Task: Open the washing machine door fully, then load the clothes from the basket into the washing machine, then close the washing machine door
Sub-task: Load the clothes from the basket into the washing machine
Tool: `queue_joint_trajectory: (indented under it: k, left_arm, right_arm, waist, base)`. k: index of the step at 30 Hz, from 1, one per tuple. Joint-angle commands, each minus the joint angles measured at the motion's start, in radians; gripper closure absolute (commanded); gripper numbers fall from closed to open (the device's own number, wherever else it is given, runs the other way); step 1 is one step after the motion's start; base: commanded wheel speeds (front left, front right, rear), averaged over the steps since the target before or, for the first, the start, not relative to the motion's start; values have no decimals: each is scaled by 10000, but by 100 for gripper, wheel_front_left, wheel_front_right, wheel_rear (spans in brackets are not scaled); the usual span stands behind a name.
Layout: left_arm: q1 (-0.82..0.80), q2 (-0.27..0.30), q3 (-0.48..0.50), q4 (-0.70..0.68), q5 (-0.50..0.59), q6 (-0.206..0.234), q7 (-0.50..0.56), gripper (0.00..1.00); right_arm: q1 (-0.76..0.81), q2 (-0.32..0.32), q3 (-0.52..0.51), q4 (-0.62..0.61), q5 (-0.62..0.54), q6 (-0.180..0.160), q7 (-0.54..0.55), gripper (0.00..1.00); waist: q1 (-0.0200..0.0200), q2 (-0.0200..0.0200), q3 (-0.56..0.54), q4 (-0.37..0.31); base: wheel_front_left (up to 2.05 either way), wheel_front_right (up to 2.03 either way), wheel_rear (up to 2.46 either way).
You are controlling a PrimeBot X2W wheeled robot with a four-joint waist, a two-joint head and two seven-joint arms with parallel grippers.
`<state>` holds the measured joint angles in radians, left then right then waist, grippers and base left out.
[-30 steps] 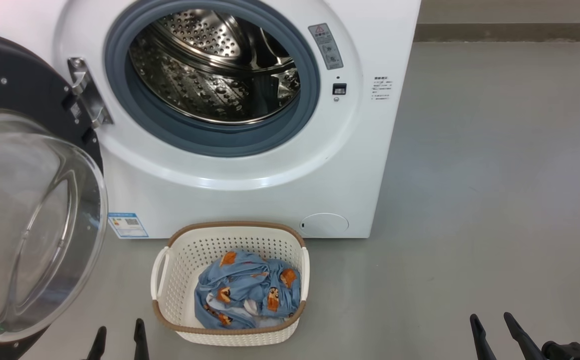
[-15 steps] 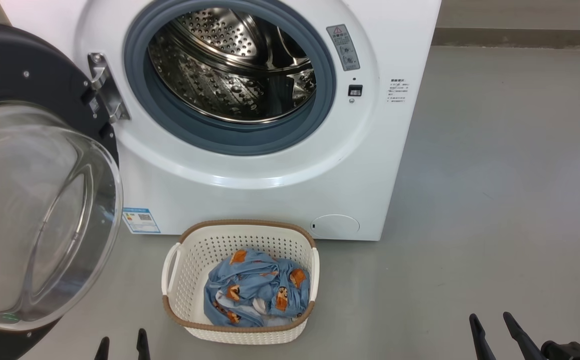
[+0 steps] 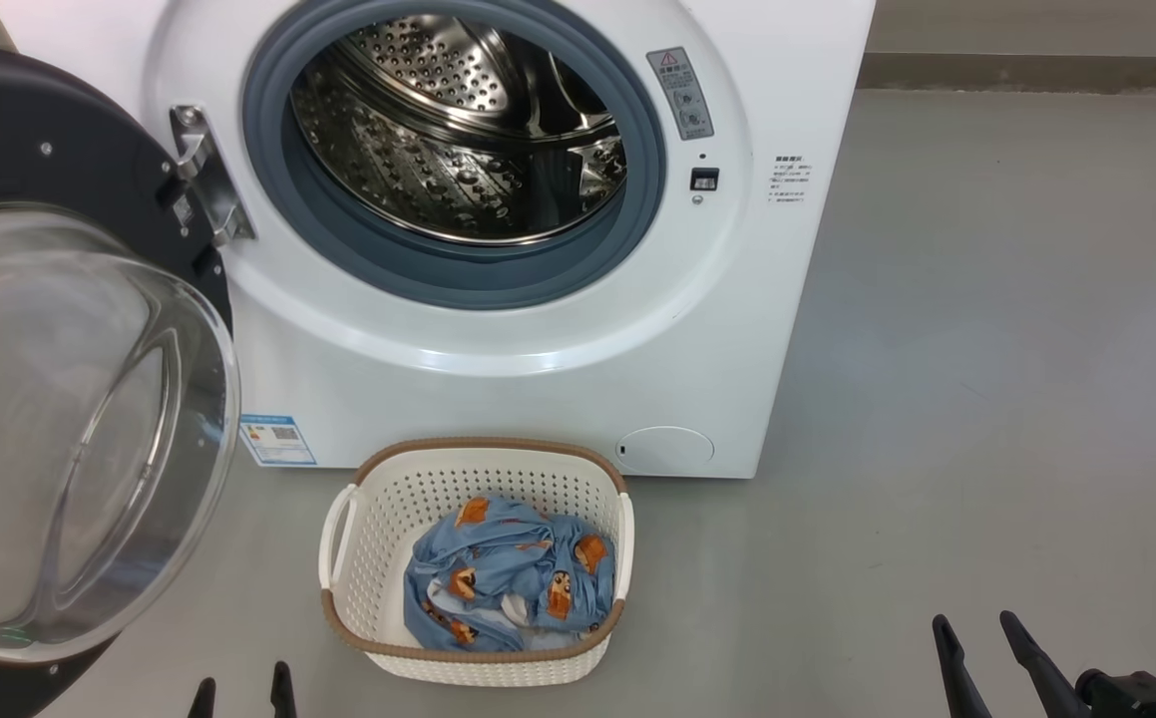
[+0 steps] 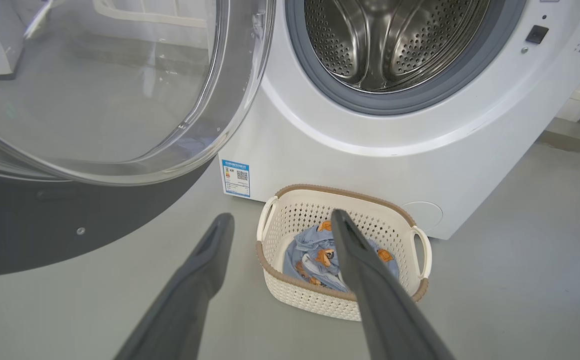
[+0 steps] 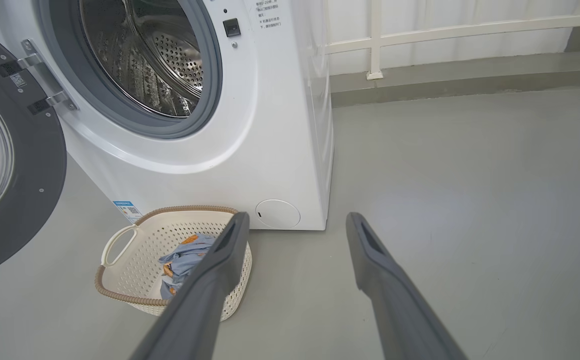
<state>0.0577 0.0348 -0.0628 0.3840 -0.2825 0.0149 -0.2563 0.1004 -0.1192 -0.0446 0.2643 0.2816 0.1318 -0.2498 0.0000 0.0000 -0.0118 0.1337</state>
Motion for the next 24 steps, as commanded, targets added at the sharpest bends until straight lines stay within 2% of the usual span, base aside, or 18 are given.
queue_joint_trajectory:
  k: [1, 16, 24]
  left_arm:
    - [-273, 155, 355, -237, 111, 117, -55, 0]
    - [-245, 154, 378, -160, 171, 249, -55, 0]
    - [-261, 154, 339, -70, 166, 310, -55, 0]
  right_arm:
    - [-302, -116, 234, -245, -161, -11, -120, 0]
    - [-280, -116, 222, -261, -143, -11, -120, 0]
    - [-293, -123, 222, -259, -141, -11, -120, 0]
  waist:
    - [0, 0, 3, -11]
    - [0, 0, -41, 32]
    - [0, 0, -16, 33]
  base:
    - [0, 0, 0]
    - [4, -4, 0]
    - [95, -95, 0]
